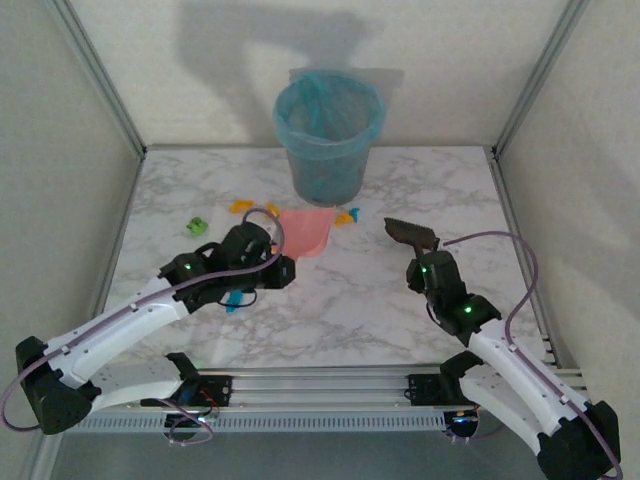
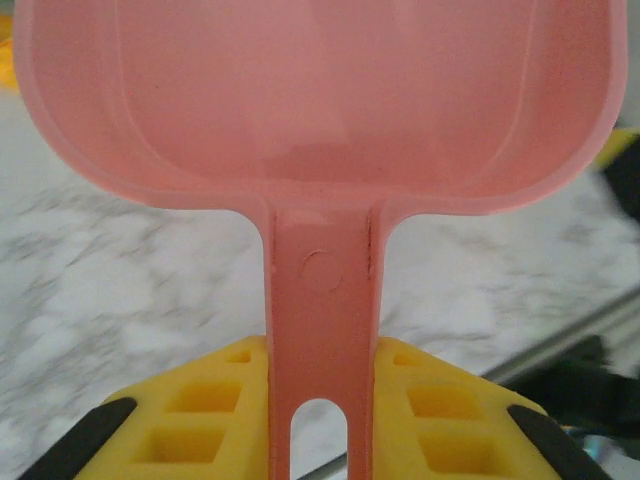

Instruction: Sweep away the paper scraps from the table

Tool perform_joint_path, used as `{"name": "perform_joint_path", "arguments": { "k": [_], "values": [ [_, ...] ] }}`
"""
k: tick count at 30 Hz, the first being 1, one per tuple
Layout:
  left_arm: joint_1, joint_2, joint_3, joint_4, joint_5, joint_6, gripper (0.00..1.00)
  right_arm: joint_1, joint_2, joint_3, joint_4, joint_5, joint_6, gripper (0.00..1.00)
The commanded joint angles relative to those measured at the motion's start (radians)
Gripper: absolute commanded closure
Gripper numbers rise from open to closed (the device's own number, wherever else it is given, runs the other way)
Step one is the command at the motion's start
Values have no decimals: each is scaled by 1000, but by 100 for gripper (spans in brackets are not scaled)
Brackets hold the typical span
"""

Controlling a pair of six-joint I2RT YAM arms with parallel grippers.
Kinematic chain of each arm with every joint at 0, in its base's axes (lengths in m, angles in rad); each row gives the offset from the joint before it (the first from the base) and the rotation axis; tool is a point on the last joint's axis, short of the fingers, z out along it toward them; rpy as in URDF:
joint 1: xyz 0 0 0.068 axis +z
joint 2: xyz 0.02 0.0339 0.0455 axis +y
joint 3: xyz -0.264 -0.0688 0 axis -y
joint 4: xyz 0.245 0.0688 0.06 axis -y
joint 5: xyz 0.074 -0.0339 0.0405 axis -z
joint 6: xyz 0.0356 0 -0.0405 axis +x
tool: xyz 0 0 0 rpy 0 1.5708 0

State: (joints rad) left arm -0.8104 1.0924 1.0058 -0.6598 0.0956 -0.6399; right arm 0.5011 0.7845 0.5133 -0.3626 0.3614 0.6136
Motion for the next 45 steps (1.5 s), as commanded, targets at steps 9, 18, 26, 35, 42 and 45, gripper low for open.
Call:
{"name": "perform_joint_path", "arguments": {
  "k": [9,18,26,35,42,45],
  "values": [
    [-116,311,1,-67,-324,-21,100,-58,382,345,-57,-124,25,100],
    [-95,491,49,-24,-280,69,100,-61,564,461,16,-147,-49,100],
    [-82,553,118,-41,-233,143,100,-59,647,519,27,-214,-97,100],
    [-49,641,185,-50,-213,196,100,-47,681,532,15,-244,-104,100],
    [-26,704,242,-61,-200,225,100,-6,673,522,-11,-248,-107,100],
    [-21,716,257,-60,-197,227,100,20,658,500,-19,-230,-103,100]
  ]
}}
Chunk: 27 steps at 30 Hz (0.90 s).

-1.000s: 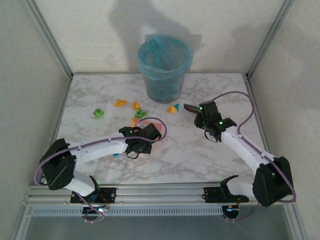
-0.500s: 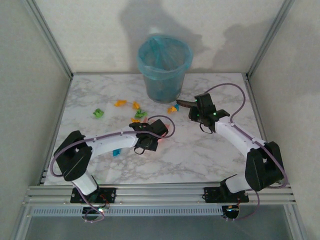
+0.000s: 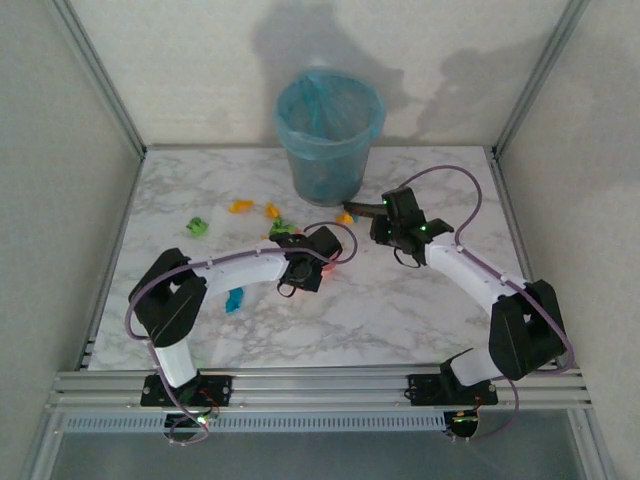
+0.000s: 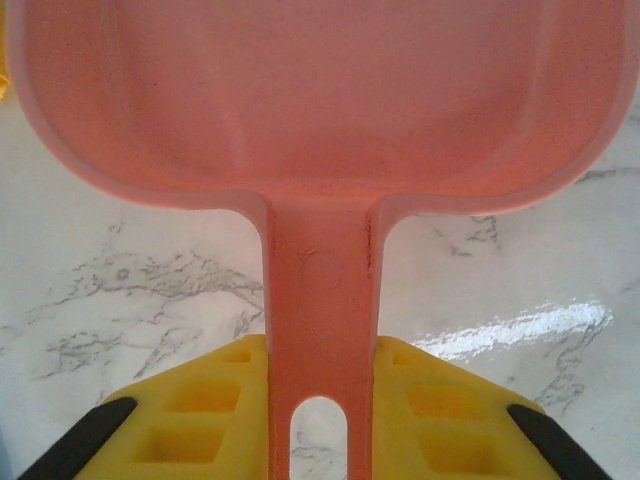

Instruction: Sweep away the paper scraps from the table

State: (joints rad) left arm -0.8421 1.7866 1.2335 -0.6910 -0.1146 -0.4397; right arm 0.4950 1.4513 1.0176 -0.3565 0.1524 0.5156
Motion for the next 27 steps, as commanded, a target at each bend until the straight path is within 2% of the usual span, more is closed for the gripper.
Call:
{"name": "perform_joint_path", "arguments": {
  "k": [1,13,18,22,27],
  "values": [
    [12,23,31,-27,15,27,100,30,-12,-10,-27,-20,-3,100],
    [21,27,24,-24,20,35,100,146,-64,-32,-104,-38,-8,100],
    [22,-2,-10,-4,19,24,100,194,-161,-101,-120,-61,52,100],
    [22,-26,-48,20,36,12,100,206,-261,-170,-108,-125,137,100],
    [19,-52,-89,47,44,2,100,205,-406,-171,-142,-74,179,100]
  ]
}}
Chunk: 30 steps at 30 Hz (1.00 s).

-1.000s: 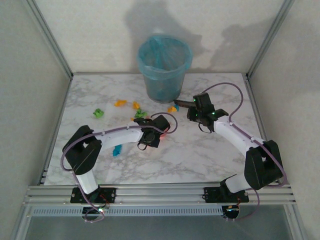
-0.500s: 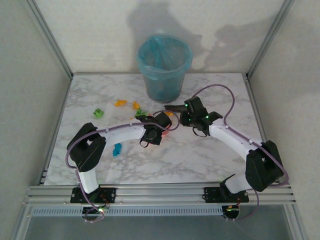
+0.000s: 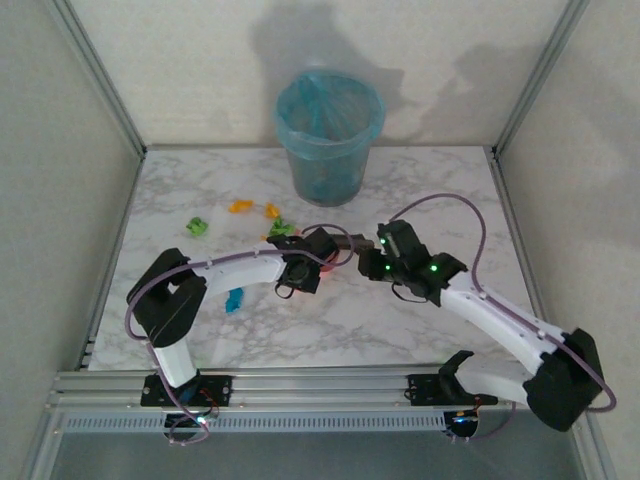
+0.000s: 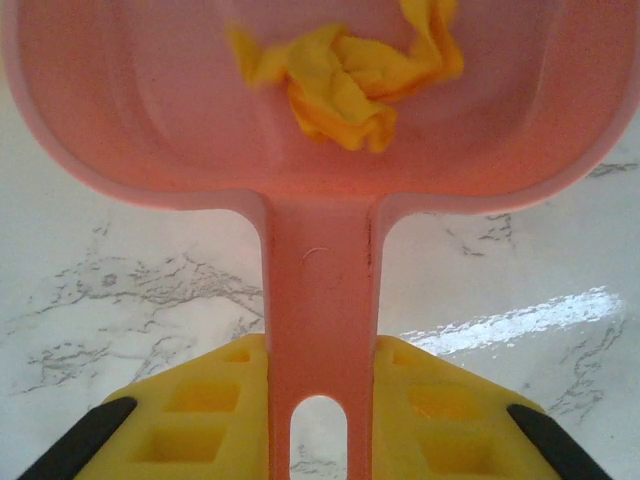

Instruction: Sweep away the paper scraps from the table

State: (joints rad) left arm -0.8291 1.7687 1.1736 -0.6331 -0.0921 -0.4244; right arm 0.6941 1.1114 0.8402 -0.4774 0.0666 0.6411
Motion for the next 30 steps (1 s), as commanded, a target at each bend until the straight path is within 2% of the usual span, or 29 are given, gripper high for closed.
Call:
{"name": "perform_joint_path", "arguments": {
  "k": [1,7,13,17,21,22,25,30],
  "values": [
    [6,-37,-35,-4,26,-15,100,5,-80,17,-33,27,49,100],
    [5,-52,-64,15,34,-29,100,-30,-87,51,-65,93,15,100],
    [-3,-56,-75,23,35,-34,100,-38,23,65,-63,164,-68,100],
    [-7,-58,-84,25,27,-38,100,-4,45,39,-44,151,-105,100],
    [-7,-69,-91,35,15,-43,100,48,55,54,-118,173,-142,100],
    [-7,-76,-92,38,7,-46,100,90,52,54,-140,186,-149,100],
    [-8,-106,-108,51,-6,-48,100,136,2,35,-179,197,-139,100],
    [-8,-153,-134,66,-27,-52,100,153,-129,-14,-181,178,-90,100]
  ]
}}
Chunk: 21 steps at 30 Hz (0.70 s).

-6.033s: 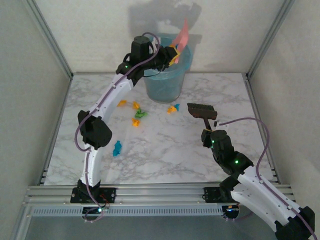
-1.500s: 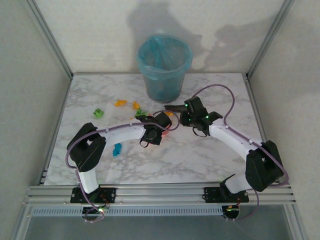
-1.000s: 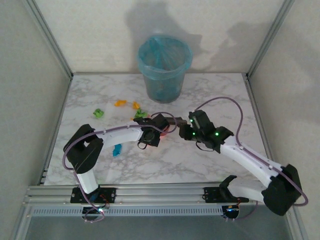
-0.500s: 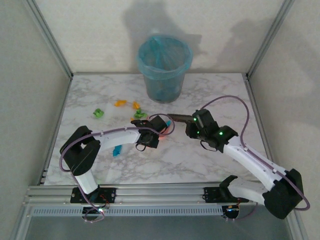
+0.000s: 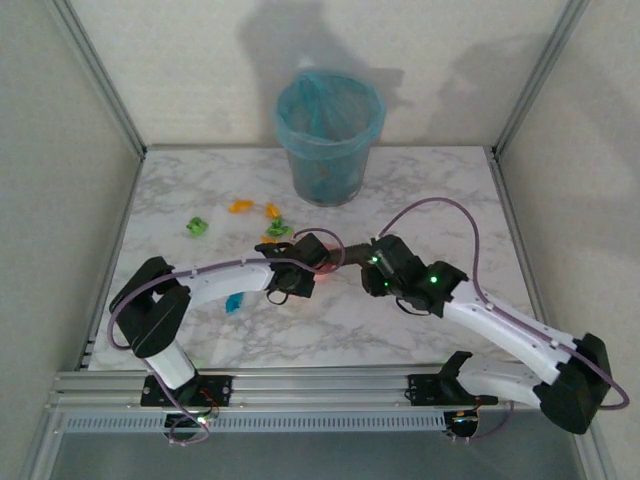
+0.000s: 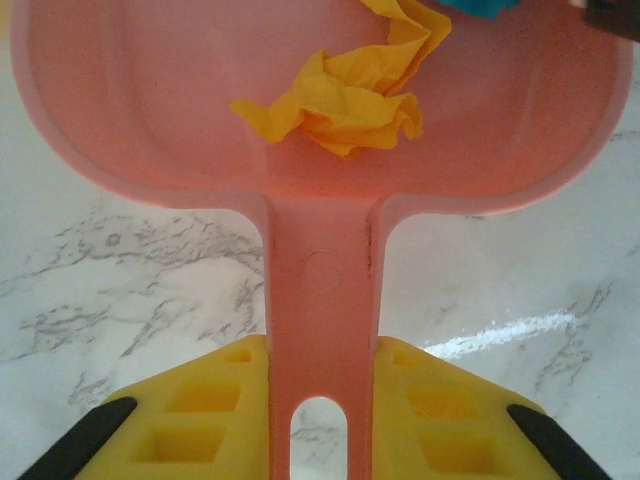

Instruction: Sweep away the paper scraps from the table

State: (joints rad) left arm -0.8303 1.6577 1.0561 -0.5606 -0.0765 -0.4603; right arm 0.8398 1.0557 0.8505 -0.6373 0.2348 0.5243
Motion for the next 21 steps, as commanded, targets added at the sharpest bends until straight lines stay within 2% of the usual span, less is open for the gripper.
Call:
{"name": "perform_joint_path", "arguments": {
  "k": [1,5,12,17,21],
  "values": [
    [-7,-47,-20,-6,-43,-14,100,8,-105,-38,-11,23,43,100],
    [-7,-86,-32,-8,-50,-24,100,5,-203,-55,14,51,96,100],
    [-17,-237,-63,-51,-52,-62,100,1,-250,-18,57,74,146,100],
    [-29,-388,-83,-149,-81,-102,100,-8,-183,36,121,80,134,100],
    [-20,-472,-85,-256,-148,-132,100,-9,-34,123,161,9,91,100]
  ]
}}
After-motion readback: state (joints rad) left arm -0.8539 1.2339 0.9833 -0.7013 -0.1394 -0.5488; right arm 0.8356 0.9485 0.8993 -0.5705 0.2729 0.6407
